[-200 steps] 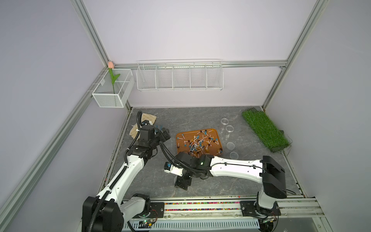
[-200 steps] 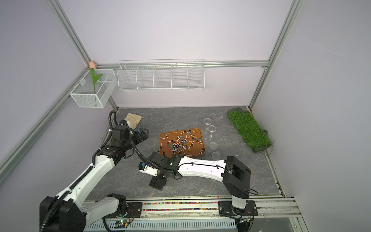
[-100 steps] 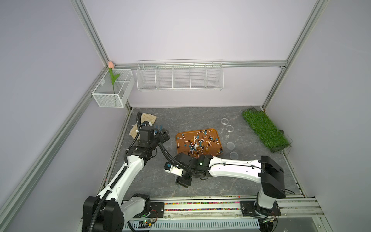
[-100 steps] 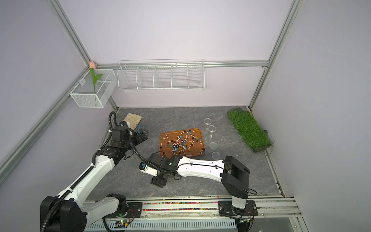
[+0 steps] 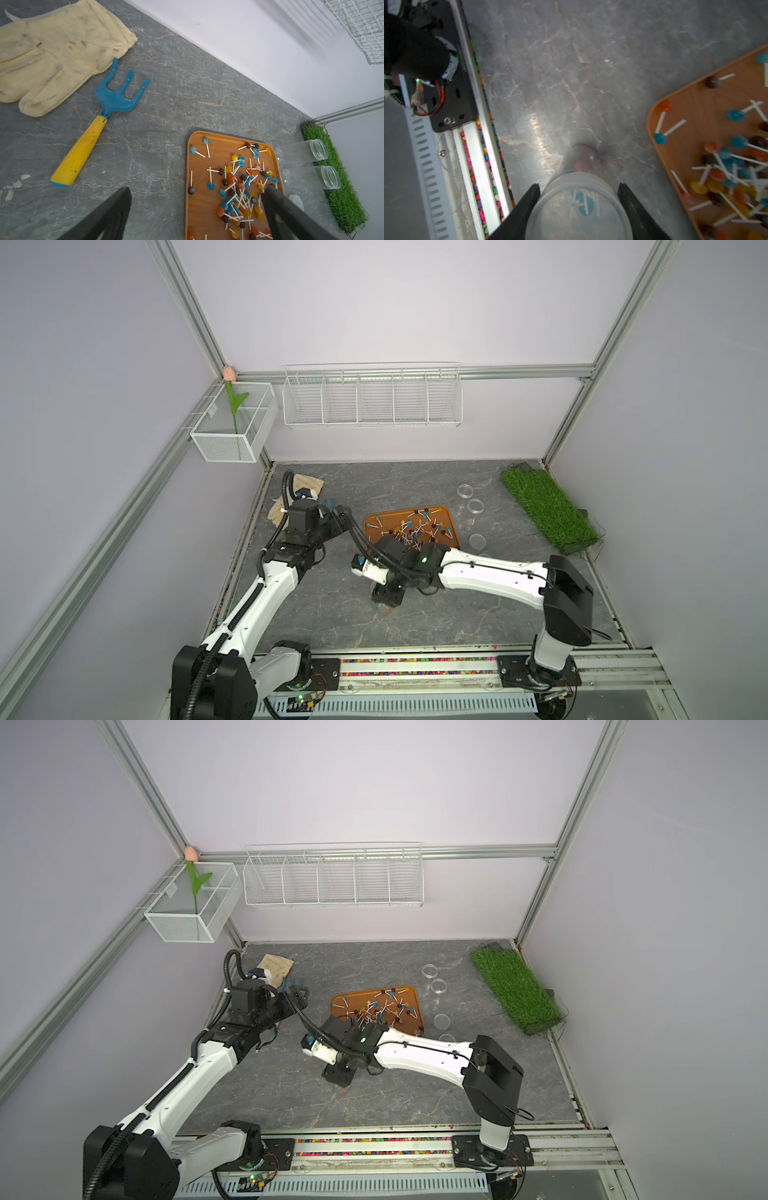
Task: Pour the candies out of the jar
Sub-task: Pick up the jar from the center of the board.
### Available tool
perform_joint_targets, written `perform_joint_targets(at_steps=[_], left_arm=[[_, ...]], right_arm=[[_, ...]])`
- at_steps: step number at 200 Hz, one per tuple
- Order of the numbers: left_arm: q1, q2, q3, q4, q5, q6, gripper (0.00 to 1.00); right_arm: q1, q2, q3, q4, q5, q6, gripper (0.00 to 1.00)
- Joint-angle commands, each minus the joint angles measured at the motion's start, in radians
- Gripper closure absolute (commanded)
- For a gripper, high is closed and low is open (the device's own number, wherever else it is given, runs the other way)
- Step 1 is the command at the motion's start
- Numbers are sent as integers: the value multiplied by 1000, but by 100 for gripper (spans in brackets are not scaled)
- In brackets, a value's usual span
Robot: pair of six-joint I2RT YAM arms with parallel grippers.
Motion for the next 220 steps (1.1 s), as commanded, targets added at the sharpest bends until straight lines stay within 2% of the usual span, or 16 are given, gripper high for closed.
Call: perform_joint_targets(at_steps=[1,29,58,71,91,116,137,164,220], left_arm=[[6,5,36,112,65,113,0],[-24,-14,77,219,231,283,0],[-167,-128,25,311,249,574,0],[-190,-161,-3,338,325,639,0],[-200,-153,3,331,479,655,0],[-257,-96,46,290,581,685,0],[-302,-28,100,239,629,715,0],[-322,27,132,258,675,688,1],[-340,80,168,265,764,667,11]], right_arm=[[-136,-79,142,-59,-58,-80,47],[-297,-77,323,-162,-94,-119,48],[-446,-117,358,-180,-292,-84,50],[-505,-136,360,-185,-401,-64,50],[-555,-161,367,-211,-538,-67,49],[-561,-178,376,-251,-639,-91,49],[-562,-194,359,-233,-698,-65,50],[-561,-215,329,-197,-799,-42,50],[-560,-236,311,-194,-829,-38,51]])
